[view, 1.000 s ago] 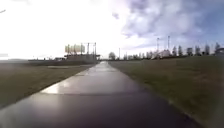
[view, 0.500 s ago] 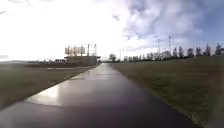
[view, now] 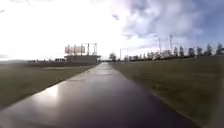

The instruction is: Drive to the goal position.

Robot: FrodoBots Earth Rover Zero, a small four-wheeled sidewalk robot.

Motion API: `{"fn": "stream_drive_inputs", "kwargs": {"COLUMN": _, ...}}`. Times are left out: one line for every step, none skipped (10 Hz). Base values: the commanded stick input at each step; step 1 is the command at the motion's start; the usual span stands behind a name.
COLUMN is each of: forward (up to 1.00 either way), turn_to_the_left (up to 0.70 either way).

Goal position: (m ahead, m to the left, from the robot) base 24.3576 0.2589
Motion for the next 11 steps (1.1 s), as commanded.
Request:
{"fn": "stream_drive_inputs", "kwargs": {"forward": 1.0, "turn_to_the_left": 0.0}}
{"fn": "stream_drive_inputs", "kwargs": {"forward": 1.0, "turn_to_the_left": 0.0}}
{"fn": "stream_drive_inputs", "kwargs": {"forward": 1.0, "turn_to_the_left": 0.0}}
{"fn": "stream_drive_inputs", "kwargs": {"forward": 1.0, "turn_to_the_left": 0.24}}
{"fn": "stream_drive_inputs", "kwargs": {"forward": 1.0, "turn_to_the_left": 0.39}}
{"fn": "stream_drive_inputs", "kwargs": {"forward": 1.0, "turn_to_the_left": 0.07}}
{"fn": "stream_drive_inputs", "kwargs": {"forward": 1.0, "turn_to_the_left": 0.02}}
{"fn": "stream_drive_inputs", "kwargs": {"forward": 1.0, "turn_to_the_left": 0.0}}
{"fn": "stream_drive_inputs", "kwargs": {"forward": 1.0, "turn_to_the_left": 0.0}}
{"fn": "stream_drive_inputs", "kwargs": {"forward": 1.0, "turn_to_the_left": 0.0}}
{"fn": "stream_drive_inputs", "kwargs": {"forward": 1.0, "turn_to_the_left": 0.0}}
